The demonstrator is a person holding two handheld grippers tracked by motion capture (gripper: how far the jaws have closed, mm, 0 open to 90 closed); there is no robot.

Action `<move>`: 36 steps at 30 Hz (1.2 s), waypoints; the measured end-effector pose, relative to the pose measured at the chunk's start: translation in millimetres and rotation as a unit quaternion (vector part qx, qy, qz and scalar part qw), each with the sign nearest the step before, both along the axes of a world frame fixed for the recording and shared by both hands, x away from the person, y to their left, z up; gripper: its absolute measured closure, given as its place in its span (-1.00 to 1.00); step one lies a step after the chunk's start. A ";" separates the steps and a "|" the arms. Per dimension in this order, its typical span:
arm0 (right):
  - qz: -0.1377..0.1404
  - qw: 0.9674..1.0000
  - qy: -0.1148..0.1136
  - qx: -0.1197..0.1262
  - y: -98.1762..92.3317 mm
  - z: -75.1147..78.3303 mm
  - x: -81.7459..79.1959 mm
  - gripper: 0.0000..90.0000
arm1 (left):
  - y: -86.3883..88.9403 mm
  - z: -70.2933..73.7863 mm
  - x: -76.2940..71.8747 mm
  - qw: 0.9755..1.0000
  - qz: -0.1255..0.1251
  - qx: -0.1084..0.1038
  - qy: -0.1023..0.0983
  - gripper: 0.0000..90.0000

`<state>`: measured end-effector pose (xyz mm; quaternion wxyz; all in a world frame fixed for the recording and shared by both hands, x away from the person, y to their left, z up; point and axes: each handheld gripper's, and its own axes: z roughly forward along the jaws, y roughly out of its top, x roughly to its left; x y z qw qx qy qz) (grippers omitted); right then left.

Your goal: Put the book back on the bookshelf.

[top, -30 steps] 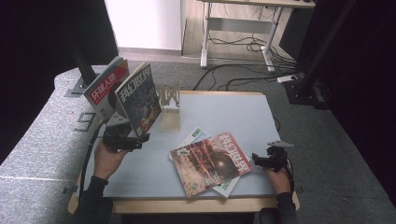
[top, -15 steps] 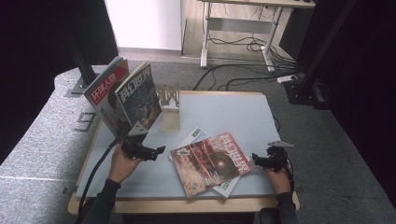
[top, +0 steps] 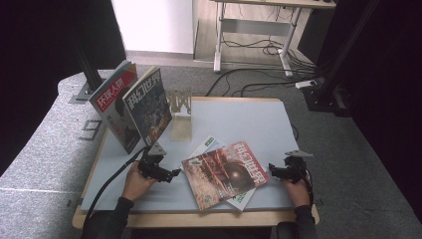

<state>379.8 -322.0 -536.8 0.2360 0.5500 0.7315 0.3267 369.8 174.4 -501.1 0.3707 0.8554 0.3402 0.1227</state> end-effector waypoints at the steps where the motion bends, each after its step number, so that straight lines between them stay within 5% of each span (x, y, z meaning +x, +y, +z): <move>1: 0.000 1.000 0.000 0.000 0.0 0.0 0.0 -0.78 | -0.7 -2.6 -0.4 1.000 -0.002 0.005 0.000 -1.00; 10: 0.000 1.000 0.000 0.000 0.0 0.0 0.0 -0.78 | -10.1 -24.1 -0.9 0.998 -0.014 0.060 0.007 -1.00; 36: 0.019 1.000 -0.010 -0.003 1.6 5.2 -9.0 -0.75 | -10.0 -26.6 -1.4 0.999 -0.014 0.047 0.017 -1.00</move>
